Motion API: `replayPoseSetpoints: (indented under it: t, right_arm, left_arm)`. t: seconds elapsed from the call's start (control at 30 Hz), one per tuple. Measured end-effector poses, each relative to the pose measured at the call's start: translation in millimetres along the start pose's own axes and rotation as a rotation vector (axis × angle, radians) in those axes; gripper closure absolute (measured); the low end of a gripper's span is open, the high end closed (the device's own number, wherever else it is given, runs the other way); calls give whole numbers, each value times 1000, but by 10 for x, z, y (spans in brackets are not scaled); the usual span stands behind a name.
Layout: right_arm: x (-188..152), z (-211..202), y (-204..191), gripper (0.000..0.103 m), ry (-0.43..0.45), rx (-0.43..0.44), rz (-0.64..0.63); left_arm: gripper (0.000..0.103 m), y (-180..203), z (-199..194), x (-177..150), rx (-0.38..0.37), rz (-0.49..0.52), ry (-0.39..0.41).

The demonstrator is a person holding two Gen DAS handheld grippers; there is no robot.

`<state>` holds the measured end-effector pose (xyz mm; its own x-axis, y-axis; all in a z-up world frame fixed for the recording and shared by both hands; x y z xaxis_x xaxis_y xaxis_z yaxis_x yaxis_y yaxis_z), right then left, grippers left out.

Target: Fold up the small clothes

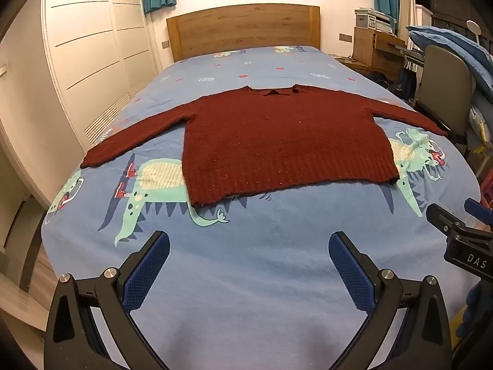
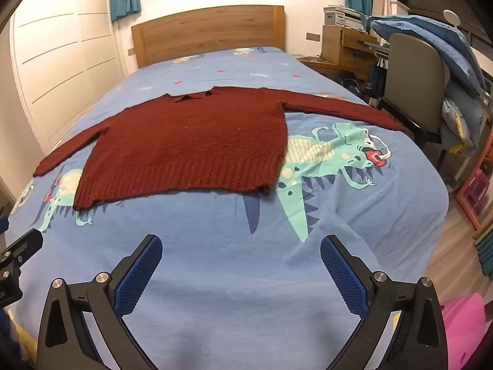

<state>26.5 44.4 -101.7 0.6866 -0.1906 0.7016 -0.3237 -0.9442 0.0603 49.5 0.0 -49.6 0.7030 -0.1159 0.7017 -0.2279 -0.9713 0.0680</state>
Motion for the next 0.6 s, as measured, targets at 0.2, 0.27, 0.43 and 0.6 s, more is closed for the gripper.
replayPoseSetpoints:
  t: [0.2, 0.27, 0.43, 0.6]
  right_arm:
    - [2, 8, 7, 0, -1, -1, -1]
    - [-1, 11, 8, 0, -1, -1, -1]
    - [10, 7, 18, 0, -4, -1, -2]
    - [12, 2, 21, 0, -5, -1, -2]
  left_arm:
    - [1, 11, -11, 2, 7, -3, 5]
    - [1, 24, -11, -3, 10, -7, 5]
    - [1, 91, 16, -62, 11, -21, 4]
    - [1, -38, 7, -10, 0, -37, 6]
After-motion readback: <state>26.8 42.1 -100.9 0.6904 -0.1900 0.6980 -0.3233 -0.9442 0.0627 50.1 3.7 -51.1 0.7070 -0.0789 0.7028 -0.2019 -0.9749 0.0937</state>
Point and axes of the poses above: each gripper's, at about its wrist camera, not at the fingertips, and z roughly the way its jaws point, y to its right, x to its top, the point moved 7 cm from there along z, roughly the way its jaws point, and after that the axes turned 12 degrees about -x, right-handed, at the moved point
